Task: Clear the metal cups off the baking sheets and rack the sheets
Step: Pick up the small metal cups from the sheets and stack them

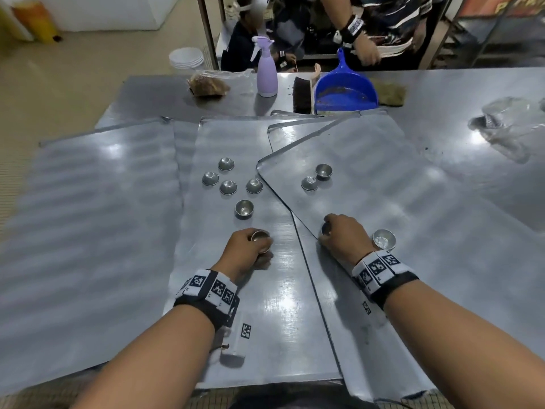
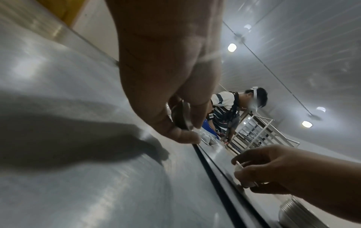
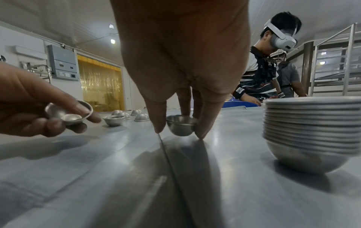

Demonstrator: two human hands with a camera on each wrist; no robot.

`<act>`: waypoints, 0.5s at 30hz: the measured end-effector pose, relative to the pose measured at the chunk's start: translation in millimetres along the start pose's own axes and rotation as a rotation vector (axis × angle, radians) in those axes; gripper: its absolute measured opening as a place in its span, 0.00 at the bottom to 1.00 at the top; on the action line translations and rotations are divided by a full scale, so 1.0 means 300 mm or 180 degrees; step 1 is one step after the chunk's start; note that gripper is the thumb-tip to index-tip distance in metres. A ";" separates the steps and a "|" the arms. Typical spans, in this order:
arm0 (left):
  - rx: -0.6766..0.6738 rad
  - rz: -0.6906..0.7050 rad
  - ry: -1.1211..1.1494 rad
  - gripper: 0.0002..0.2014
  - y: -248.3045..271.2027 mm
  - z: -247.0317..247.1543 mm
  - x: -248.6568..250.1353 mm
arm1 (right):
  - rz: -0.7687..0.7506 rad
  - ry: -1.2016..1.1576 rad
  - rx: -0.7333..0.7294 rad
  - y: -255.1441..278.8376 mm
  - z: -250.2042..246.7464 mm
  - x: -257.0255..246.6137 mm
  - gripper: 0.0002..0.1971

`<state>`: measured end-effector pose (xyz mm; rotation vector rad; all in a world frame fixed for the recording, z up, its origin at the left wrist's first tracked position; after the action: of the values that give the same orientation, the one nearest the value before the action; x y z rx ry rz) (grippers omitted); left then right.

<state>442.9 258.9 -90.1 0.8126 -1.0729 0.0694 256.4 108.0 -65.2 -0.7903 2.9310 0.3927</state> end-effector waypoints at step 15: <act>-0.0058 -0.0412 0.1475 0.11 0.036 -0.008 -0.025 | -0.0408 -0.1220 0.0265 0.042 -0.065 -0.143 0.28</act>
<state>436.2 270.5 -90.7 0.7982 -0.5824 0.1313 286.8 134.2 -37.3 -0.7862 2.5113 0.3623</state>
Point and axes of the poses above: each hand's wrist, its own y-axis away from the middle knuckle, its own z-axis out of the palm, x = y × z, the point moved 5 cm from there along -y, towards the middle knuckle, and after that the axes turned 13 degrees about y, right-handed, at the moved point
